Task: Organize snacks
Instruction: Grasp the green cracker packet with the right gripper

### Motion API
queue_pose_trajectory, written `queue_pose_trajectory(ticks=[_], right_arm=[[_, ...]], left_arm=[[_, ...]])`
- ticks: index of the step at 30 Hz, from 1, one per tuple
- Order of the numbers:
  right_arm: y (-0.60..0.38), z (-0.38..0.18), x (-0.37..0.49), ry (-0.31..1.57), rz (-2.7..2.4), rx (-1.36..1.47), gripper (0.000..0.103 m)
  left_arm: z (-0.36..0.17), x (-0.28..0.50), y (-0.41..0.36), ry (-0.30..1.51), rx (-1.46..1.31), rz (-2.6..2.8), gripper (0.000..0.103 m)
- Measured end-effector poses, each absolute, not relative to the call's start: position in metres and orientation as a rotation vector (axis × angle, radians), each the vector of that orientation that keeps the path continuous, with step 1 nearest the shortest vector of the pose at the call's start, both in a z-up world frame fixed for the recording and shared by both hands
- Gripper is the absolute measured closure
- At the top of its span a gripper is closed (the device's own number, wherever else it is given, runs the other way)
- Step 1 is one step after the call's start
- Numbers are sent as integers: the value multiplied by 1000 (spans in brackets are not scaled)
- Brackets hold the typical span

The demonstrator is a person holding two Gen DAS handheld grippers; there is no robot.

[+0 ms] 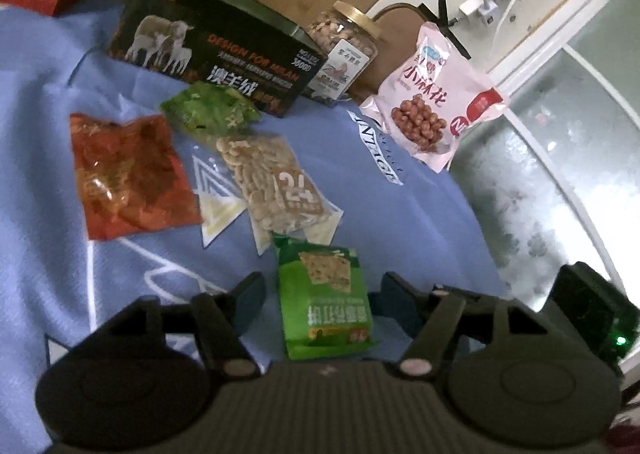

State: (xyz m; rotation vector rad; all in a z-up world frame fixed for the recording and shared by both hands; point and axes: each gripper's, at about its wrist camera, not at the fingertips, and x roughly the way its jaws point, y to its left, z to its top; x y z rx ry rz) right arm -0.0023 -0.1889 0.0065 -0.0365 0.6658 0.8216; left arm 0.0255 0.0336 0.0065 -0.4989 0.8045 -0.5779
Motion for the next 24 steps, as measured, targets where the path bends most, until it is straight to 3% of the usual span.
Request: queue_pose_trajectory(ticks=[1,5,14,24], right_arm=[[-183,7,-2,671,837,-50,40],[-162,7,-8,698,968,-22,42],[-137,19,-24,625,1065,-75,42],[-177,23,-11,588,860,-115,41]], left_arm=[[7,25,31,806,-486,-578,52],[16,15,38,768,-397,-489,52],[41,-12,113,633,-522,-323,38],[23,-31,121,707,-660,-416,38]])
